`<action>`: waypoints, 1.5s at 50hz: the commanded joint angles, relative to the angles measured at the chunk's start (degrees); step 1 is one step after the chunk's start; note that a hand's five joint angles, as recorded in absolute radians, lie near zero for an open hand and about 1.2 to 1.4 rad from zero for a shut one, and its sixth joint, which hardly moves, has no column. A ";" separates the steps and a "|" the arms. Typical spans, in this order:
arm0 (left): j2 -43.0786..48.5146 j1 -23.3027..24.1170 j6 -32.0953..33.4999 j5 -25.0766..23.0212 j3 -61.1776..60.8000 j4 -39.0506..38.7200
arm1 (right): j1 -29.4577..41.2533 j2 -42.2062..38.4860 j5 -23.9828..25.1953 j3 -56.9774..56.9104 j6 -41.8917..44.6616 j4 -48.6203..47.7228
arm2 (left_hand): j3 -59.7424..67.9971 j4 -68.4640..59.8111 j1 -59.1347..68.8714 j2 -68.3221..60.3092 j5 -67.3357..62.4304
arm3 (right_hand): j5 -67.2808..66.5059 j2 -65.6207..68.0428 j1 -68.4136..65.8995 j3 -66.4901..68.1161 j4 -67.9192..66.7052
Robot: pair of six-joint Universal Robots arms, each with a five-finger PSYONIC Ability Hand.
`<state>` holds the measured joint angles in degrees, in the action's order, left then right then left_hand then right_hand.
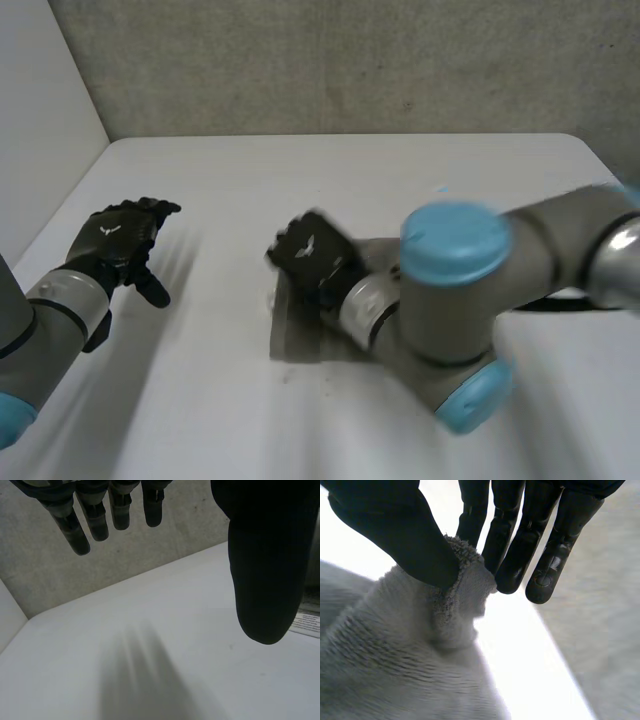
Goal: Fold the towel.
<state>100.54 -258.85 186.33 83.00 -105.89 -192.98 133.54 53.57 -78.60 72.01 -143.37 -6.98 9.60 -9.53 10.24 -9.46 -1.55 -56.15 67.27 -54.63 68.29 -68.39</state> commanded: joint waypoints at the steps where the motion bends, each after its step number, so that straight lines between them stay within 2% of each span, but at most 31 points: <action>1: -0.17 0.54 0.00 -0.30 -0.01 0.15 | 2.60 -5.32 -1.12 0.50 -0.07 0.39 | 0.40 -0.47 -0.24 -0.54 1.55 | -13.85 12.73 -25.37 11.71 -11.61; 2: -0.43 0.80 0.00 -0.30 0.16 0.15 | 2.60 -4.88 -1.12 0.85 -0.16 0.48 | 0.40 -0.47 -0.24 -0.54 1.55 | -8.41 7.30 -19.94 6.27 -6.17; 3: -0.44 0.80 0.00 -0.30 0.16 0.15 | 2.34 -4.01 -1.29 1.02 -0.25 0.57 | 0.40 -0.47 -0.24 -0.54 1.55 | 5.80 -6.91 -5.73 -7.94 8.04; 4: -0.70 1.15 -0.09 -0.30 0.51 0.06 | 2.34 -4.00 -1.29 1.02 -0.25 0.57 | 0.40 -0.47 -0.24 -0.54 1.55 | 5.94 -7.05 -5.59 -8.08 8.18; 5: -0.70 1.76 -0.09 -0.30 0.95 0.06 | 2.25 -2.34 -1.38 1.55 -0.51 1.00 | 0.40 -0.47 -0.24 -0.54 1.55 | 31.09 -32.20 19.56 -33.23 33.33; 6: -0.70 1.77 -0.09 -0.30 0.95 0.06 | 2.25 -2.33 -1.38 1.55 -0.51 1.01 | 0.40 -0.47 -0.24 -0.54 1.55 | 31.34 -32.45 19.81 -33.48 33.58; 7: -0.79 2.72 -0.09 -0.30 1.65 -0.03 | 2.08 -0.07 -1.64 2.07 -1.29 1.79 | 0.40 -0.47 -0.24 -0.54 1.55 | 49.82 -50.94 38.30 -51.97 52.07; 8: -0.79 4.12 -0.17 -0.21 2.70 -0.20 | 1.90 2.22 -1.82 2.51 -2.69 2.58 | 0.40 -0.47 -0.24 -0.54 1.55 | 56.15 -57.27 44.63 -58.29 58.39; 14: -0.17 8.09 -0.53 0.32 7.28 -0.12 | -1.44 8.39 -1.82 4.72 -9.30 4.61 | 0.40 -0.47 -0.24 -0.54 1.55 | 56.15 -57.27 44.63 -58.29 58.39; 19: 2.20 11.79 -2.02 0.49 12.38 0.06 | -9.07 15.41 -1.12 12.60 -14.57 7.50 | 0.40 -0.47 -0.24 -0.54 1.55 | 56.15 -57.27 44.63 -58.29 58.39; 20: 4.20 13.61 -2.89 0.58 14.29 0.06 | -9.09 15.43 -1.12 12.63 -14.57 7.51 | 0.40 -0.47 -0.24 -0.54 1.55 | 56.15 -57.27 44.63 -58.29 58.39; 22: 8.68 16.87 -4.30 0.75 18.07 0.41 | -13.72 17.61 -0.33 18.92 -14.40 8.21 | 0.40 -0.47 -0.24 -0.54 1.55 | 56.15 -57.27 44.63 -58.29 58.39; 26: 13.45 18.47 -4.22 2.16 20.64 0.67 | -18.49 19.91 0.73 25.19 -13.87 7.42 | 0.40 -0.47 -0.24 -0.54 1.55 | 56.15 -57.27 44.63 -58.29 58.39; 28: 16.09 18.99 -4.13 3.13 21.70 0.67 | -24.96 20.79 2.83 31.32 -12.30 5.06 | 0.40 -0.47 -0.24 -0.54 1.55 | 56.15 -57.27 44.63 -58.29 58.39; 31: 20.92 19.78 -4.04 4.97 23.54 0.76 | -28.16 20.88 3.80 34.07 -11.32 3.73 | 0.40 -0.47 -0.24 -0.54 1.55 | 55.56 -56.68 44.04 -57.70 57.80; 33: 24.16 21.09 -3.69 6.55 24.07 0.85 | -32.97 20.79 5.55 38.01 -9.83 1.46 | 0.40 -0.47 -0.24 -0.54 1.55 | 47.20 -48.31 35.67 -49.34 49.44; 34: 24.17 21.10 -3.69 6.56 24.07 0.85 | -32.99 20.79 5.56 38.03 -9.83 1.45 | 0.40 -0.47 -0.24 -0.54 1.55 | 47.15 -48.27 35.63 -49.29 49.39; 36: 25.14 21.89 -3.34 7.00 24.07 0.94 | -35.80 20.61 7.31 39.87 -9.56 -0.30 | 0.40 -0.47 -0.24 -0.54 1.55 | 34.26 -35.38 22.74 -36.40 36.50; 39: 26.02 22.95 -2.20 7.52 23.28 0.94 | -36.42 20.17 7.93 40.14 -9.56 -1.19 | 0.40 -0.47 -0.24 -0.54 1.55 | 26.97 -28.08 15.44 -29.11 29.21; 41: 26.02 23.73 -1.23 7.96 21.88 1.20 | -36.69 18.34 8.37 39.53 -9.56 -2.33 | 0.40 -0.47 -0.24 -0.54 1.55 | 5.05 -6.16 -6.48 -7.19 7.29; 42: 26.02 23.74 -1.23 7.96 21.87 1.20 | -36.69 18.33 8.37 39.52 -9.56 -2.33 | 0.40 -0.47 -0.24 -0.54 1.55 | 4.93 -6.05 -6.59 -7.07 7.17; 44: 25.32 24.44 -1.14 8.92 20.30 1.81 | -36.42 17.54 7.76 37.95 -10.17 -2.86 | 0.40 -0.47 -0.24 -0.54 1.55 | -13.78 12.66 -25.30 11.64 -11.54; 51: 22.34 25.50 -1.67 11.21 17.22 4.09 | -35.37 17.80 5.56 31.26 -14.13 -3.91 | 0.40 -0.47 -0.24 -0.54 1.55 | -13.85 12.73 -25.37 11.71 -11.61; 53: 20.75 25.41 -1.76 11.74 16.33 4.63 | -30.91 18.32 4.60 26.45 -16.58 -3.48 | 0.40 -0.47 -0.24 -0.54 1.55 | -13.85 12.73 -25.37 11.71 -11.61; 56: 17.49 25.14 -1.84 12.71 14.58 5.24 | -27.99 18.33 4.42 23.70 -17.74 -3.12 | 0.40 -0.47 -0.24 -0.54 1.55 | -13.85 12.73 -25.37 11.71 -11.61; 61: 10.81 24.00 -1.93 14.29 11.24 5.33 | -17.03 14.39 3.54 14.23 -20.28 -0.14 | 0.40 -0.47 -0.24 -0.54 1.55 | -13.85 12.73 -25.37 11.71 -11.61; 64: 6.24 21.37 -1.93 15.61 8.86 5.33 | -13.31 12.44 3.54 11.66 -20.37 0.74 | 0.40 -0.47 -0.24 -0.54 1.55 | -13.85 12.73 -25.37 11.71 -11.61; 66: 2.22 19.18 -1.93 16.14 7.11 5.33 | -6.13 8.59 3.63 7.55 -20.29 1.97 | 0.40 -0.47 -0.24 -0.54 1.55 | -13.85 12.73 -25.37 11.71 -11.61; 69: 0.62 18.03 -1.93 16.05 6.40 5.33 | -2.07 4.29 3.89 4.99 -20.29 2.15 | 0.40 -0.47 -0.24 -0.54 1.55 | -13.85 12.73 -25.37 11.71 -11.61; 71: -1.66 15.66 -1.85 15.70 5.53 5.33 | -0.84 2.18 3.80 4.02 -20.29 2.24 | 0.40 -0.47 -0.24 -0.54 1.55 | -13.85 12.73 -25.37 11.71 -11.61; 75: -2.46 14.60 -1.84 15.61 5.44 5.33 | 0.84 -1.19 3.72 2.96 -20.37 2.50 | 0.40 -0.47 -0.24 -0.54 1.55 | -13.85 12.73 -25.37 11.71 -11.61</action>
<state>100.49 -241.48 184.41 98.99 -99.76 -187.61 130.50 58.79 -74.90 77.37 -163.83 -4.82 9.46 -9.53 10.03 -9.42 -1.55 -56.09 67.11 -52.16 67.86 -68.36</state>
